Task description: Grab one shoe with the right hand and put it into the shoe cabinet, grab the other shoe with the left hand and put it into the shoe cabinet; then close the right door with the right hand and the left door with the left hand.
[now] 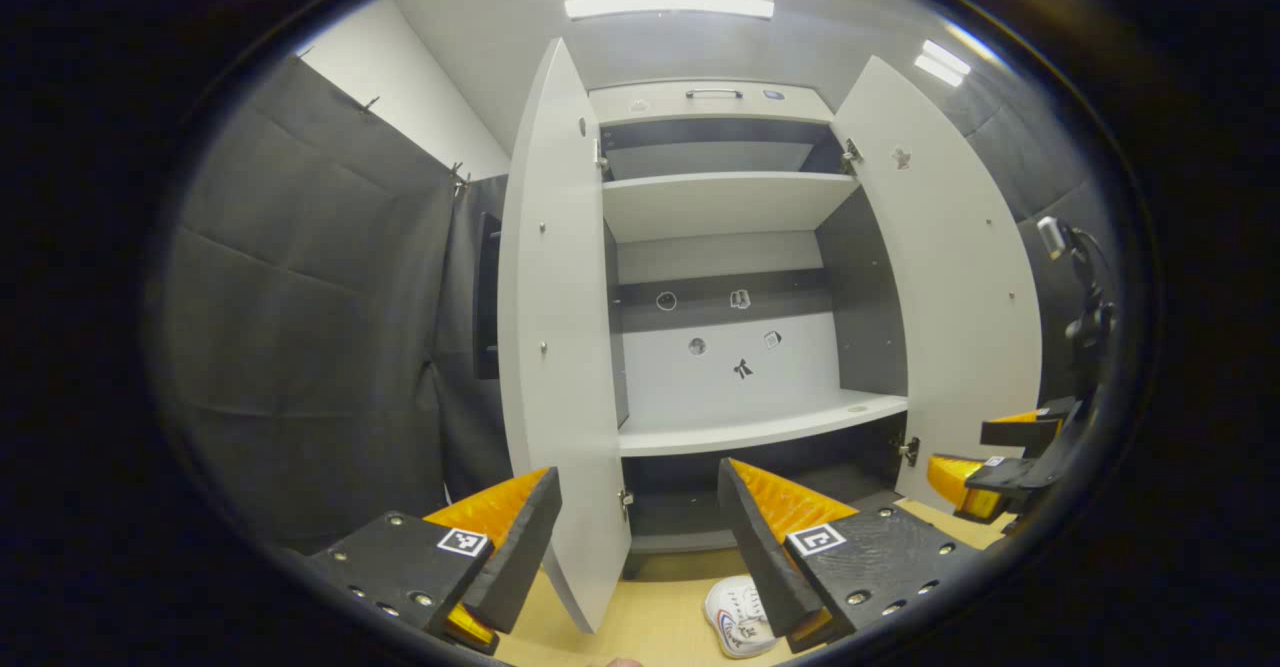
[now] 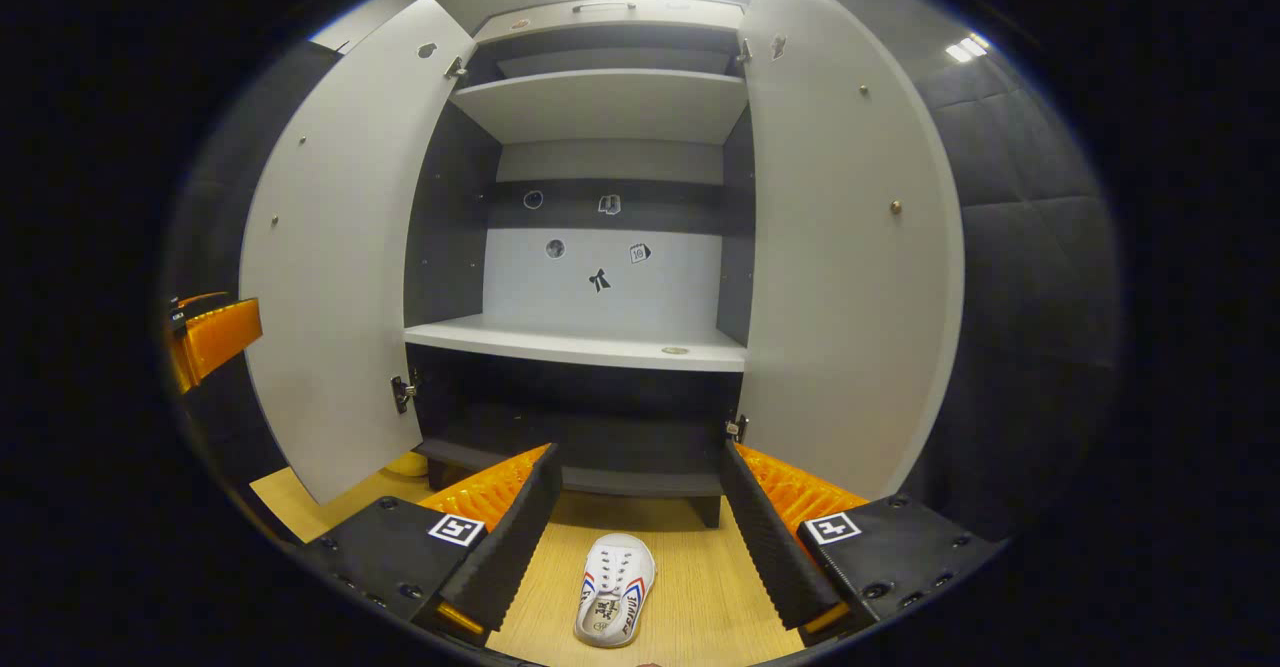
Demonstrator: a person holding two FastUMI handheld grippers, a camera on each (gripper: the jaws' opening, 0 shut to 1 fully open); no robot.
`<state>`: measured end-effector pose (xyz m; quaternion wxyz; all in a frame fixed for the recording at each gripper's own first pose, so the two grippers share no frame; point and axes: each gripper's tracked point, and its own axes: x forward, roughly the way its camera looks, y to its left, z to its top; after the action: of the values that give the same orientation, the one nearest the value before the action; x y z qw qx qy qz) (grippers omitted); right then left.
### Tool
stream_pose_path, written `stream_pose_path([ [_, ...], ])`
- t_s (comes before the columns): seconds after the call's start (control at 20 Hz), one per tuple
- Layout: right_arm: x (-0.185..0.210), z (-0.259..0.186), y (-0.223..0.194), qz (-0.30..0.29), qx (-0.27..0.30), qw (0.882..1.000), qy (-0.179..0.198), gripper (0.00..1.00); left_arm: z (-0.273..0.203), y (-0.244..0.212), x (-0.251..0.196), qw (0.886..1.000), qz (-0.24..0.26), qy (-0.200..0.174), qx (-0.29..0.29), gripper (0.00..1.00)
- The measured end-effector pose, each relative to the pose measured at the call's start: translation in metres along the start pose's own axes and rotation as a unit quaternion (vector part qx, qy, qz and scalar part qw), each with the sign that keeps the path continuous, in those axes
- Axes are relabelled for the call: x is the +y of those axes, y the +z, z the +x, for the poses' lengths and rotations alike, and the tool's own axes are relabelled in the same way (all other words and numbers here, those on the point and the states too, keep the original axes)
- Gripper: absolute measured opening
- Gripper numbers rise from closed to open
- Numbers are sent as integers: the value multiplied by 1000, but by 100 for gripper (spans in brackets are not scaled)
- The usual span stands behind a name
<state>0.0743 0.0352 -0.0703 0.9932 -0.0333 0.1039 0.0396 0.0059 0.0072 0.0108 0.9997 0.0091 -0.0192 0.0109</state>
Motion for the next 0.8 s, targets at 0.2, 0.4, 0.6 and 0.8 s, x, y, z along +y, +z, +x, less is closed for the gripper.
stream_pose_path([
  [0.2, 12, 30, -31, -11, 42, 999, 23, 97, -2, 2, 6, 1000, 9, 13, -2, 91],
  [0.4, 22, 59, -76, -22, 104, 994, 39, 97, -3, 3, 15, 999, 19, 29, -4, 91],
  [0.6, 34, 77, -128, -22, 164, 985, 57, 100, -7, 3, 25, 998, 37, 48, -4, 91],
  [0.8, 44, 85, -179, -38, 231, 970, 71, 100, -8, -2, 34, 997, 43, 62, 4, 92],
])
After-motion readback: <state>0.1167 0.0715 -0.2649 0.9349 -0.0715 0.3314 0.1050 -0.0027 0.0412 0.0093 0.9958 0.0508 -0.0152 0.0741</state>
